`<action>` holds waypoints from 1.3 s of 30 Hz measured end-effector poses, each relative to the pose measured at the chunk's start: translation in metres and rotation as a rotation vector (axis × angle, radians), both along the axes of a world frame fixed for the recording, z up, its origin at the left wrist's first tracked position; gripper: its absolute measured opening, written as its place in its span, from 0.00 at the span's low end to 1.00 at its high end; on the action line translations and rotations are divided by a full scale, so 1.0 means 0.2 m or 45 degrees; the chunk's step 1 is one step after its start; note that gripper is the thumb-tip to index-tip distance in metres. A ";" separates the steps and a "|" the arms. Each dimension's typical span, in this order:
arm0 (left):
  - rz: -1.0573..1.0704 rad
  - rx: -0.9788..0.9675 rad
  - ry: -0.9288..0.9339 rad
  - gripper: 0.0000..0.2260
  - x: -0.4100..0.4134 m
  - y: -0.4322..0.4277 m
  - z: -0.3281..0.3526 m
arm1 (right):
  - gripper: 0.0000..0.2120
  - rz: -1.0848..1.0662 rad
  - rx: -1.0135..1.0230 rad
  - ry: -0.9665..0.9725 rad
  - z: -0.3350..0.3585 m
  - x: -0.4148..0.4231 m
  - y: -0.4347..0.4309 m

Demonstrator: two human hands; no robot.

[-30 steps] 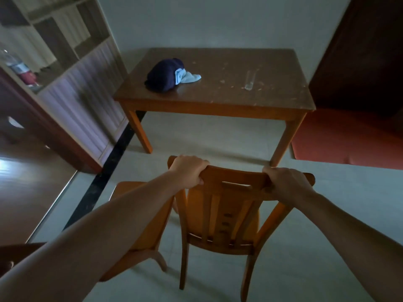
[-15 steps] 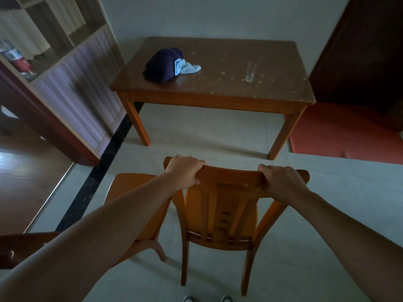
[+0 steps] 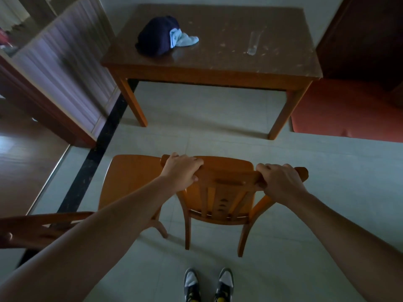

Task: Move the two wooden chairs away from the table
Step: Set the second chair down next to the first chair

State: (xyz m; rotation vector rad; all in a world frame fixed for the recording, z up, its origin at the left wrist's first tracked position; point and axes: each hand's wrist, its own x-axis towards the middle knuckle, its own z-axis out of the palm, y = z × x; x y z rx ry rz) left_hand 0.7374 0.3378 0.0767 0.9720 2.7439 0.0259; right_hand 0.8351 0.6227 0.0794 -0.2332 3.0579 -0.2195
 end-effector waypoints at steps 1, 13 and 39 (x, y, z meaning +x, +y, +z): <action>-0.002 -0.004 0.007 0.11 0.01 -0.01 -0.01 | 0.03 0.001 -0.006 0.010 -0.01 0.01 0.00; -0.115 -0.017 -0.018 0.10 0.28 -0.12 -0.11 | 0.08 -0.031 0.070 -0.015 -0.13 0.33 -0.13; -0.148 -0.113 -0.110 0.08 0.99 -0.36 -0.49 | 0.10 0.076 0.086 -0.269 -0.47 1.04 -0.40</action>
